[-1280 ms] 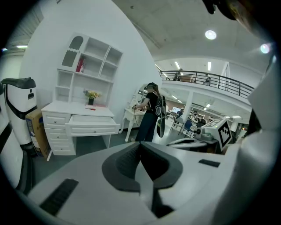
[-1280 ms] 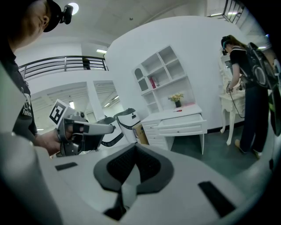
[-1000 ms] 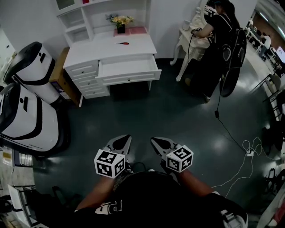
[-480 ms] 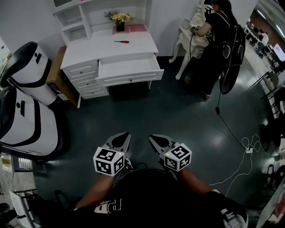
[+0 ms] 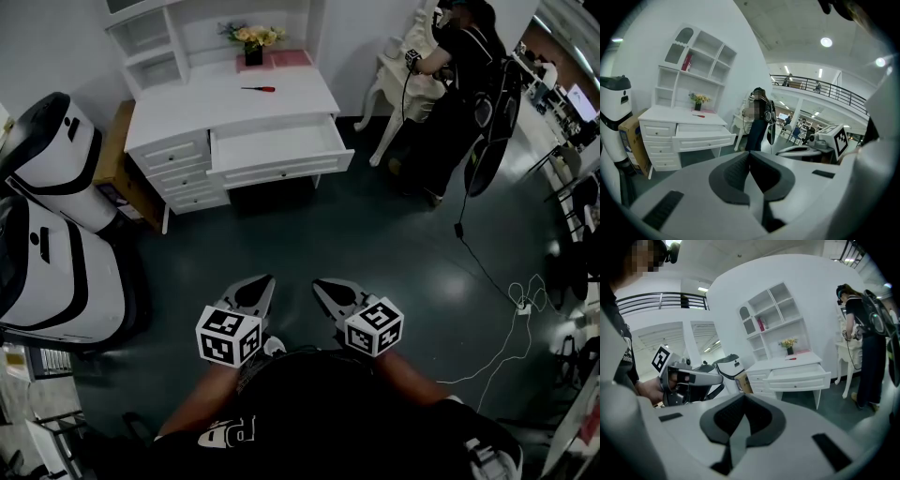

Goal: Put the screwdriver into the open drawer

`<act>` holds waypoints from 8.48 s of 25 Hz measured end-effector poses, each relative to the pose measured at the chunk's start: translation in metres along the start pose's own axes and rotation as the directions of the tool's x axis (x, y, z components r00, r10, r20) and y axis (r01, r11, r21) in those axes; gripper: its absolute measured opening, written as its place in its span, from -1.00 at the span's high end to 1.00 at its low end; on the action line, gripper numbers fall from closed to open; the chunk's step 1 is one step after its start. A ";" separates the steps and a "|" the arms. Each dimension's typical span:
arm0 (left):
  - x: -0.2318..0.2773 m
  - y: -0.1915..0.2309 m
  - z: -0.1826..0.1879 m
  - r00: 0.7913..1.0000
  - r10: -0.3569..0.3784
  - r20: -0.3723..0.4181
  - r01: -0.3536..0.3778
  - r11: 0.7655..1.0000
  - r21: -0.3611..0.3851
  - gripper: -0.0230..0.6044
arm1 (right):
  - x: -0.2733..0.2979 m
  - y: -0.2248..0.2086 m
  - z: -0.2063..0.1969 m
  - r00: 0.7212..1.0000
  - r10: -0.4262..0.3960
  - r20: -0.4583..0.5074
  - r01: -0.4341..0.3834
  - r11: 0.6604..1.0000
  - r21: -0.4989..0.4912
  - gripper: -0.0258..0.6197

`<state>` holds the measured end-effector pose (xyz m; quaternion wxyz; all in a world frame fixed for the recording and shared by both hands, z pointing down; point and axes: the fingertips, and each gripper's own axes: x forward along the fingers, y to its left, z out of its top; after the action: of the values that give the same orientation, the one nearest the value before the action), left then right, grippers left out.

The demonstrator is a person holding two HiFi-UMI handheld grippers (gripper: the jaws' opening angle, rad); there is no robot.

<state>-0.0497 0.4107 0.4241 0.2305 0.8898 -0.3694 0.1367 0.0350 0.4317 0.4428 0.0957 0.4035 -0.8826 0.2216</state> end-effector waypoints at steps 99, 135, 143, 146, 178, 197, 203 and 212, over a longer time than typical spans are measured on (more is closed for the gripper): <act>0.237 0.118 0.147 0.988 0.151 -0.045 -0.151 0.988 -0.014 0.88 | 0.148 -0.243 0.141 0.991 0.133 0.016 -0.134 0.991 0.015 0.89; 0.285 0.225 0.186 0.989 0.131 -0.073 -0.135 0.990 -0.048 0.88 | 0.247 -0.280 0.172 0.994 0.096 -0.047 -0.095 0.995 0.039 0.89; 0.297 0.268 0.196 0.987 0.131 -0.094 -0.137 0.989 -0.058 0.88 | 0.288 -0.290 0.182 0.993 0.090 -0.076 -0.087 0.995 0.049 0.89; 0.302 0.284 0.202 0.987 0.123 -0.101 -0.129 0.990 -0.057 0.88 | 0.304 -0.294 0.188 0.993 0.084 -0.082 -0.080 0.995 0.052 0.89; 0.334 0.427 0.266 0.993 -0.002 -0.115 0.002 1.000 -0.001 0.88 | 0.439 -0.321 0.262 0.993 -0.096 -0.067 0.097 0.995 0.015 0.89; 0.353 0.425 0.279 0.993 -0.045 -0.106 0.045 0.999 0.001 0.88 | 0.434 -0.341 0.269 0.986 -0.141 -0.090 0.141 0.990 -0.005 0.89; 0.357 0.433 0.284 0.995 0.011 -0.094 -0.013 1.000 -0.022 0.88 | 0.446 -0.358 0.282 0.988 -0.106 -0.107 0.101 0.993 -0.057 0.89; 0.373 0.443 0.286 0.991 0.093 -0.101 -0.102 0.991 -0.087 0.88 | 0.473 -0.407 0.297 0.978 -0.078 -0.195 0.037 0.978 -0.204 0.89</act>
<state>-0.0905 -0.2326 0.4704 0.2818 0.8515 -0.4068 0.1734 0.0347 -0.2583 0.4730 0.2314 0.3927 -0.8739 0.1690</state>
